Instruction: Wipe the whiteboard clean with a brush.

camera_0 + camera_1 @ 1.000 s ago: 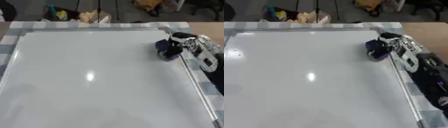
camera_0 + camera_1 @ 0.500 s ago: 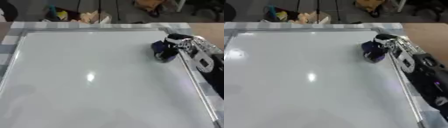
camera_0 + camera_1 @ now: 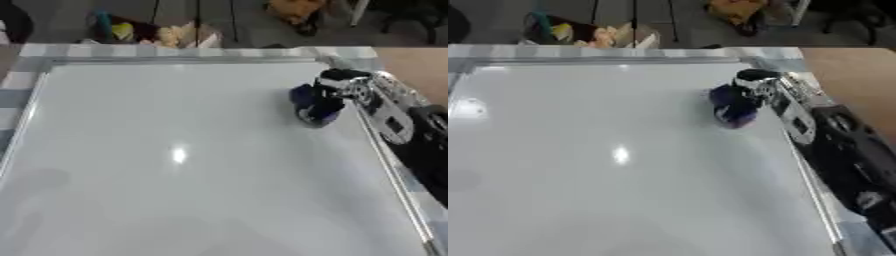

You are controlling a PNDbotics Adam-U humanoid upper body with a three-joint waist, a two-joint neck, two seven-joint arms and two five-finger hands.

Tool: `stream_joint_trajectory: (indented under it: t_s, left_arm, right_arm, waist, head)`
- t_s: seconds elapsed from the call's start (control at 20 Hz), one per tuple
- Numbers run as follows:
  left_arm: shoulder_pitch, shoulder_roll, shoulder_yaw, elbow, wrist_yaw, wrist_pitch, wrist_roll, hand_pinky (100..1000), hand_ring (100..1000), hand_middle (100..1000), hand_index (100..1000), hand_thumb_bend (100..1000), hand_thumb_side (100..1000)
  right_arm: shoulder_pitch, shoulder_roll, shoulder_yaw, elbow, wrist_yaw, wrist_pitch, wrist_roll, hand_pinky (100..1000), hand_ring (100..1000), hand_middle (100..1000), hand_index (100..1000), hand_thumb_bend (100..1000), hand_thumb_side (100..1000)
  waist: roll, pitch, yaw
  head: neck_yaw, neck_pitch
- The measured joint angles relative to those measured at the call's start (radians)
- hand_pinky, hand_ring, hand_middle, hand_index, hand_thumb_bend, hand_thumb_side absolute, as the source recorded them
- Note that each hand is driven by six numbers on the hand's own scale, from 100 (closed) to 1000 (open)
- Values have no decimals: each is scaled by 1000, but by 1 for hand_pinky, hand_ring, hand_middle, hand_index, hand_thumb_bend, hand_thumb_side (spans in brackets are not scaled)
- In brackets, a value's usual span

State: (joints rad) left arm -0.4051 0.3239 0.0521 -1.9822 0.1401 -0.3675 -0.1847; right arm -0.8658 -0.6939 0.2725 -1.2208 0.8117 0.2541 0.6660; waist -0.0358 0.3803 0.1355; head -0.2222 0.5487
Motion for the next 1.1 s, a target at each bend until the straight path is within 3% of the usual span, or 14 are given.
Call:
stream_joint_trajectory:
  t_s: [1.1]
  left_arm:
    - [0, 0, -2, 0, 0, 5, -1, 385, 596, 543, 714, 129, 982]
  right_arm:
    - [-13, 15, 5, 16, 20, 11, -3, 512, 573, 306, 481, 100, 490]
  waist:
    - [-2, -2, 1]
  head:
    - [-1, 0]
